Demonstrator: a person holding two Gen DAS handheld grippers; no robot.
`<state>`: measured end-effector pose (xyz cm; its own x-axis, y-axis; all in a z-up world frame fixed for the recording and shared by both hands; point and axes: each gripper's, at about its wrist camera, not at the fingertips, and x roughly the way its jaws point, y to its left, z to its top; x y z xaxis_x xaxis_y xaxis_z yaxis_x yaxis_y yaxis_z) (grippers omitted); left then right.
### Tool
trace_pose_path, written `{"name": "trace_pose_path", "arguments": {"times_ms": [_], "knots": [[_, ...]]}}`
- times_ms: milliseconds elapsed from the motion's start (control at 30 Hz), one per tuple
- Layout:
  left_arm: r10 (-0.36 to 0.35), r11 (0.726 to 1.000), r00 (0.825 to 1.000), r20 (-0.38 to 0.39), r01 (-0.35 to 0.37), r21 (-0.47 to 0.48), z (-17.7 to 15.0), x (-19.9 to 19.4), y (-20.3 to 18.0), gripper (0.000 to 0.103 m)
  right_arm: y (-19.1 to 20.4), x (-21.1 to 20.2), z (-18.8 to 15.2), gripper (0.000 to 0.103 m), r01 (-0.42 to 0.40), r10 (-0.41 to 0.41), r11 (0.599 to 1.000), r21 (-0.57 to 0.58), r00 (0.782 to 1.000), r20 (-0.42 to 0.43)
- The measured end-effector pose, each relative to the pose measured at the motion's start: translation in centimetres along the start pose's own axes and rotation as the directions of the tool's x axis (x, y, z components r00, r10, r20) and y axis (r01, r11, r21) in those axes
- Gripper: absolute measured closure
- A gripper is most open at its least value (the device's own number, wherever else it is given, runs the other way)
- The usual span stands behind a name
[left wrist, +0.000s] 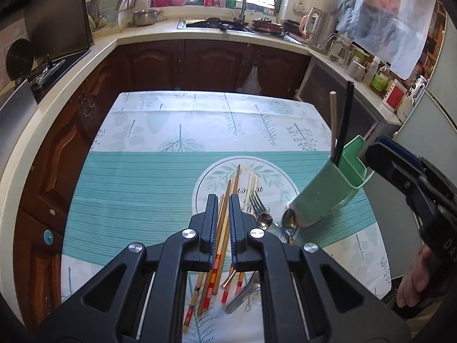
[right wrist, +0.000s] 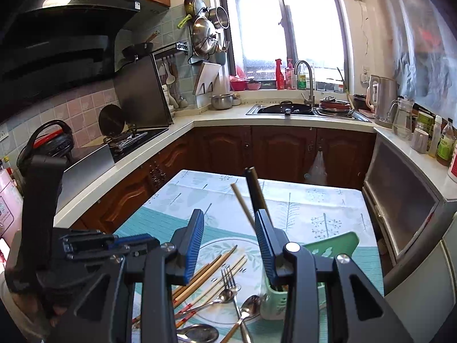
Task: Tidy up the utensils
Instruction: 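Move both tools back over the utensil pile on the plate, then lower the right tool onto a wooden-handled spoon while the left tool reaches a steel spoon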
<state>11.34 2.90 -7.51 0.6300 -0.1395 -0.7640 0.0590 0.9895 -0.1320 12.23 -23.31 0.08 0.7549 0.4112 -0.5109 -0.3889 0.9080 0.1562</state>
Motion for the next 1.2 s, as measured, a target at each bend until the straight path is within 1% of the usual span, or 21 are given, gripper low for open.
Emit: {"name": "trace_pose_path", "arguments": {"times_ms": [167,267,500,667,733,833,933,1000,1100,1200], "knots": [[0.02,1.0,0.999,-0.048,-0.02,-0.004,-1.0,0.7,1.8,0.098,0.8,0.0,-1.0,0.066,-0.047,0.049,0.998,0.033,0.998,-0.05],[0.023,1.0,0.996,-0.085,-0.024,-0.01,-1.9,1.7,2.6,0.098,1.4,0.5,-1.9,0.066,-0.056,0.06,0.997,0.046,0.995,-0.083],[-0.034,0.999,0.982,-0.184,0.035,0.0,-4.1,4.8,2.8,0.098,2.2,2.0,-4.6,0.066,-0.06,0.075,0.994,0.09,0.982,-0.174],[-0.055,0.998,0.973,-0.223,0.059,0.012,-5.1,6.3,2.1,0.098,1.4,3.0,-6.9,0.066,-0.045,0.082,0.988,0.151,0.965,-0.249],[-0.068,0.997,0.968,-0.24,0.075,0.019,-5.4,6.7,1.7,0.098,0.7,3.4,-7.9,0.066,-0.043,0.097,0.98,0.193,0.955,-0.281],[-0.08,0.995,0.967,-0.244,0.092,0.038,-5.8,7.0,1.1,0.098,-0.2,4.3,-9.3,0.066,-0.036,0.116,0.971,0.235,0.934,-0.337],[-0.085,0.994,0.965,-0.248,0.1,0.049,-6.0,7.2,0.7,0.098,-0.7,5.6,-10.9,0.066,-0.031,0.134,0.967,0.252,0.905,-0.404],[-0.084,0.993,0.964,-0.253,0.102,0.056,-6.2,7.4,0.5,0.098,-1.1,6.4,-11.9,0.071,-0.034,0.156,0.961,0.273,0.886,-0.438],[-0.084,0.992,0.962,-0.261,0.105,0.067,-6.4,7.6,0.2,0.098,-1.2,7.5,-13.1,0.075,-0.04,0.182,0.955,0.295,0.861,-0.474],[-0.085,0.991,0.959,-0.271,0.109,0.073,-6.6,7.8,0.1,0.098,-1.0,8.2,-14.0,0.076,-0.042,0.188,0.956,0.292,0.849,-0.494]]}}
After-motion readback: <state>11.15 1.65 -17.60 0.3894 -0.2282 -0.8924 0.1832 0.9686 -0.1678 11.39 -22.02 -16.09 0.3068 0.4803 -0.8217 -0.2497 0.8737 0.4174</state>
